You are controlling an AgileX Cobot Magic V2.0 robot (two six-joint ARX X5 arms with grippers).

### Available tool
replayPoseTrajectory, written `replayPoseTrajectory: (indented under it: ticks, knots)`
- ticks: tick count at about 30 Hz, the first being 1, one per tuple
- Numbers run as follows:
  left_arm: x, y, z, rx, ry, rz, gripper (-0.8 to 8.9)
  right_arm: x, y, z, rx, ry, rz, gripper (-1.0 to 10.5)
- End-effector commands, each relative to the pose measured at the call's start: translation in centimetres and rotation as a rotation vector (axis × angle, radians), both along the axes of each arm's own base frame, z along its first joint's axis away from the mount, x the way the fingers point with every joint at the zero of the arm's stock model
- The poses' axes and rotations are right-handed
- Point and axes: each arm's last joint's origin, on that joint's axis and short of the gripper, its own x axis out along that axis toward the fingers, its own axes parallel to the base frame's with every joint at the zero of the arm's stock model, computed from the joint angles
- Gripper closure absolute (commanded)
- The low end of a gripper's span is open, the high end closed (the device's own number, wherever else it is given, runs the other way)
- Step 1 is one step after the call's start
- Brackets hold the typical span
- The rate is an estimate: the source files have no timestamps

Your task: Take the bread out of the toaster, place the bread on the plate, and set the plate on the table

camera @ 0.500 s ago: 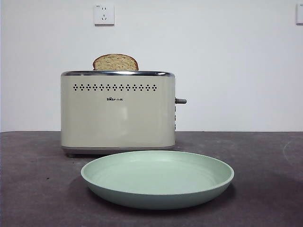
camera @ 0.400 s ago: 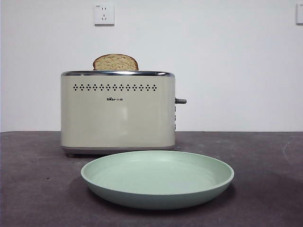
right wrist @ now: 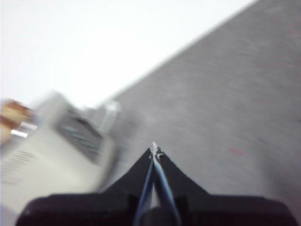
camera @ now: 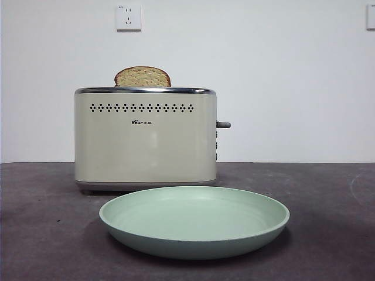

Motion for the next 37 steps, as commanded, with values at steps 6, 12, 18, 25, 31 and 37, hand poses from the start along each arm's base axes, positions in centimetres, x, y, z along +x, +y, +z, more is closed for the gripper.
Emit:
replayPoseTrajectory:
  ticks: [6, 12, 18, 25, 31, 37]
  knots:
    - [-0.9, 0.1, 6.8, -0.028, -0.041, -0.002, 8.19, -0.6, 0.3, 9.1, -0.044, -0.134, 0.102, 9.6]
    - [0.6, -0.2, 12.5, 0.057, -0.009, -0.057, 8.19, 1.0, 0.7, 16.6, -0.170, -0.111, 0.247, 9.6]
    - [3.3, -0.8, 17.8, 0.144, 0.069, -0.141, 8.19, 3.3, 1.1, 22.6, -0.255, -0.112, 0.412, 9.5]
    - [7.3, -1.8, 22.6, 0.261, 0.149, -0.326, 7.78, 6.6, 1.4, 26.3, -0.282, -0.034, 0.536, 7.7]
    - [10.8, -2.5, 24.5, 0.322, 0.166, -0.378, 4.52, 8.3, 1.7, 26.6, -0.288, 0.023, 0.570, 6.6]
    - [15.5, -3.3, 25.3, 0.404, 0.172, -0.449, 4.54, 9.0, 2.1, 26.2, -0.294, 0.039, 0.591, 6.6]
